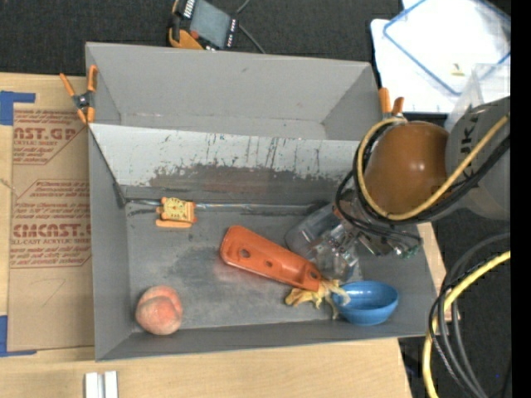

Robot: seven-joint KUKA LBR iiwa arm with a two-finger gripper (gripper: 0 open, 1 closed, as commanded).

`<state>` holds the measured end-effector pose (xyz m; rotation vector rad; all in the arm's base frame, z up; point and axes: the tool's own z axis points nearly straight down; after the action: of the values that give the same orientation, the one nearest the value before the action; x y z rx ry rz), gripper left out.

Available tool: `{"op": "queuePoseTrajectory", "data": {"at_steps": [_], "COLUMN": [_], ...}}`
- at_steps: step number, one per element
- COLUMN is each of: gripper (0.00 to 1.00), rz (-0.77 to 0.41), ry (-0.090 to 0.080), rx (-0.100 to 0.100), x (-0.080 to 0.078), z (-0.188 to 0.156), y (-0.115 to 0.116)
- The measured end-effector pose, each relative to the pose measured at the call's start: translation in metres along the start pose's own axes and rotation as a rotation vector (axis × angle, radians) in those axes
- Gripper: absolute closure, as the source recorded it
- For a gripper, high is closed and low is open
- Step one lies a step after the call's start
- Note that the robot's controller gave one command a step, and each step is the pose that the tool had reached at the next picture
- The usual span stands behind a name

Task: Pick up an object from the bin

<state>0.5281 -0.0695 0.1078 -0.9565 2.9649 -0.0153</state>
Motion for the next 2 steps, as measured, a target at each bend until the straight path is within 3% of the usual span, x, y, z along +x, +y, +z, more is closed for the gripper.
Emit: {"op": "queuePoseTrajectory", "data": {"at_steps": [1, 2], "gripper": [1.00, 1.00], "rz": [0.000, -0.119], "ry": [0.000, 0.000], "rx": [0.000, -0.002], "x": [0.000, 0.053], "z": [0.000, -0.075], "y": [0.000, -0.001]}}
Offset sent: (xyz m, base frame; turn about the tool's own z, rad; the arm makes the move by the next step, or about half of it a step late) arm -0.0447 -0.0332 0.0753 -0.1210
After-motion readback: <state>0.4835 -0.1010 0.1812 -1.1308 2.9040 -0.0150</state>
